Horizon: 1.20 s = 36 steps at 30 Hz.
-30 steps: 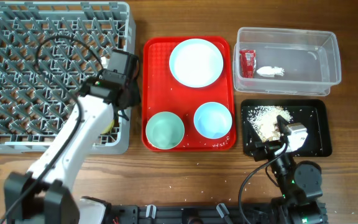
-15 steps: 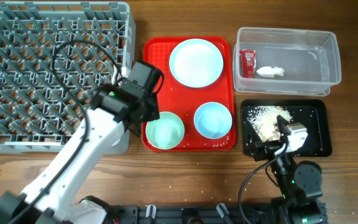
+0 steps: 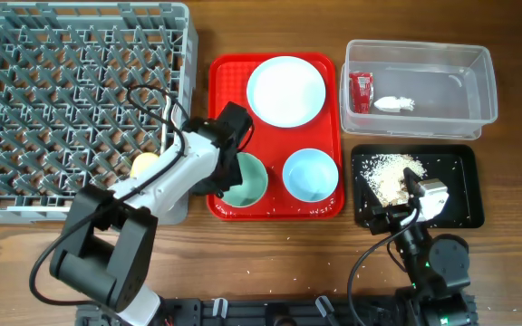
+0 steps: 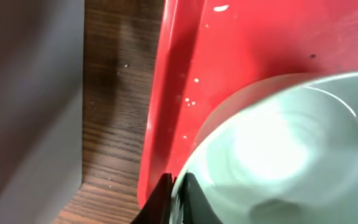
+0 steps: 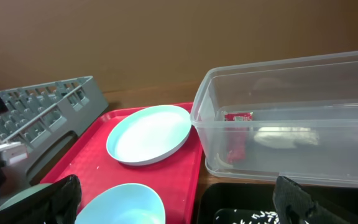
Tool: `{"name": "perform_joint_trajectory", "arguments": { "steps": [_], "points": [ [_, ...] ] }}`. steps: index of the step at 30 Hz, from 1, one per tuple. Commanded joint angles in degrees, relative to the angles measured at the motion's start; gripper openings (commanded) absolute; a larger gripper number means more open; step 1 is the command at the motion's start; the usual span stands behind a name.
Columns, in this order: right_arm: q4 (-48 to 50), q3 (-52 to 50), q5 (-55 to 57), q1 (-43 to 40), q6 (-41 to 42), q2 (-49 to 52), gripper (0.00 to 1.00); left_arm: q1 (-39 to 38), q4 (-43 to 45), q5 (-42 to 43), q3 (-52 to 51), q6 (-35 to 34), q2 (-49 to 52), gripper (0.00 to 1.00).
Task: Sort waste into correct bins and load items into the dishwasher rack
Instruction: 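Grasp the pale-green bowl on the red tray with the left gripper, then lift the green bowl and move it over the dish rack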
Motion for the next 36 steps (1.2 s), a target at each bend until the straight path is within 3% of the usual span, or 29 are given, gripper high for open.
{"name": "perform_joint_trajectory", "arguments": {
  "steps": [1,5,10,12,14,19,28,36],
  "points": [
    [0.3,-0.1,-0.7,-0.3,0.5,-0.5,1.00,-0.2,-2.5,-3.1,0.2,-0.2,-0.3,0.04],
    [0.3,-0.1,-0.7,-0.3,0.5,-0.5,1.00,-0.2,-14.5,-13.5,9.8,-0.4,-6.9,0.04],
    [0.3,-0.1,-0.7,-0.3,0.5,-0.5,1.00,-0.2,-19.9,-21.8,19.5,-0.3,-15.7,0.04],
    [0.3,-0.1,-0.7,-0.3,0.5,-0.5,1.00,-0.2,-21.5,-40.1,19.6,-1.0,-17.6,0.04],
    [0.3,-0.1,-0.7,-0.3,0.5,-0.5,1.00,-0.2,-22.8,-55.7,19.5,-7.0,-16.9,0.04],
    [0.3,-0.1,-0.7,-0.3,0.5,-0.5,1.00,3.6,-18.9,-71.6,19.5,-8.3,-7.4,0.04],
    [0.3,-0.1,-0.7,-0.3,0.5,-0.5,1.00,8.1,-13.2,-73.6,19.5,-7.8,11.1,0.04],
    [0.3,-0.1,-0.7,-0.3,0.5,-0.5,1.00,8.4,-13.7,-76.6,19.5,-6.1,12.8,0.04]
  ]
}}
